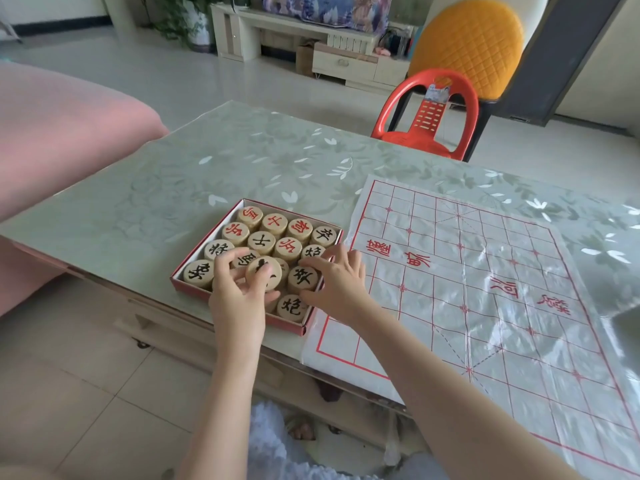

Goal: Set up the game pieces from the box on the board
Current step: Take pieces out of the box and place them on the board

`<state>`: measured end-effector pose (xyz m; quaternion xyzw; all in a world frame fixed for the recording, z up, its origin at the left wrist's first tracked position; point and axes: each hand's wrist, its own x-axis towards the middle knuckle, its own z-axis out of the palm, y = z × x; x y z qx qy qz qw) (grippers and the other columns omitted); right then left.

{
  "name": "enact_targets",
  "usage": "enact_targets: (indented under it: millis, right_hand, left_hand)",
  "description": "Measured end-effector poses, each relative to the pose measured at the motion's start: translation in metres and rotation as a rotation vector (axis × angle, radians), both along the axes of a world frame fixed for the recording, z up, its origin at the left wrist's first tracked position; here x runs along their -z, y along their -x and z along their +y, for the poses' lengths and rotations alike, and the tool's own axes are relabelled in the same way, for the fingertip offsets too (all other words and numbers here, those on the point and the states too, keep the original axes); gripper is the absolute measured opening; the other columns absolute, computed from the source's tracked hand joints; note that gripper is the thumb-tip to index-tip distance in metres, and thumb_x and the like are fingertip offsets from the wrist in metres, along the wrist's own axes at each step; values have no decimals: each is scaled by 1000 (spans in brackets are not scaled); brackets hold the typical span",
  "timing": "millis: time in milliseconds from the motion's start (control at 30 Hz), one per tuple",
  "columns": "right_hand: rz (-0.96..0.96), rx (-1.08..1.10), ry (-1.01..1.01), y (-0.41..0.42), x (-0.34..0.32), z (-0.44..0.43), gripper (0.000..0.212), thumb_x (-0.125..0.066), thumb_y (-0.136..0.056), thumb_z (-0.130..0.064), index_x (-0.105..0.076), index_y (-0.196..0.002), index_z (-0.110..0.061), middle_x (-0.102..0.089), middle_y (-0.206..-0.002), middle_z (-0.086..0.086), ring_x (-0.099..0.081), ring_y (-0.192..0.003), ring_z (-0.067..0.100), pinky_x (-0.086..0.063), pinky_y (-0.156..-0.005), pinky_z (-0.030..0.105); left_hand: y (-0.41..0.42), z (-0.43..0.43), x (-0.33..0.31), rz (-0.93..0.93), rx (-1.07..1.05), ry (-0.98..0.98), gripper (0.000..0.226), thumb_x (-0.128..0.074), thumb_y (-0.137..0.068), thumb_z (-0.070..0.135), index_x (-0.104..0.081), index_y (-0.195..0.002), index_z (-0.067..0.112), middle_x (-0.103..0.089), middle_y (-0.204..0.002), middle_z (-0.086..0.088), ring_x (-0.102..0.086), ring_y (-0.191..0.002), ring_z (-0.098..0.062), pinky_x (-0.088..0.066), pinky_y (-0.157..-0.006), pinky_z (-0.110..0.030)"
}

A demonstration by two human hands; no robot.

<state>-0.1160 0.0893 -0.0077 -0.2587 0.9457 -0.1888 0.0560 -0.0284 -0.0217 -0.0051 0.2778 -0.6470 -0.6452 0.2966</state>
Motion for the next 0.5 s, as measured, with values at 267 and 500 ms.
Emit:
enact_targets:
  millis: [267, 500]
  right_hand:
    - [-196, 319, 788, -4, -8, 39, 35, -73, -76, -27, -54, -105, -27, -56, -99, -18, -46, -108, 20, -39, -79, 23]
    - [-158, 400, 641, -30, 11, 93, 41, -73, -76, -28, -53, -112, -32, -52, -103, -13, -40, -107, 18, -38, -84, 23]
  left_hand:
    - [0, -7, 4, -109, 108, 47, 55, -78, -66, 12, -58, -111, 36, -56, -124, 9, -53, -117, -12, -44, -101, -39]
    - [11, 18, -8, -152, 169, 423, 56, -77, -71, 14, -57, -121, 27, -54, -111, 9, -52, -91, 1, -40, -73, -4]
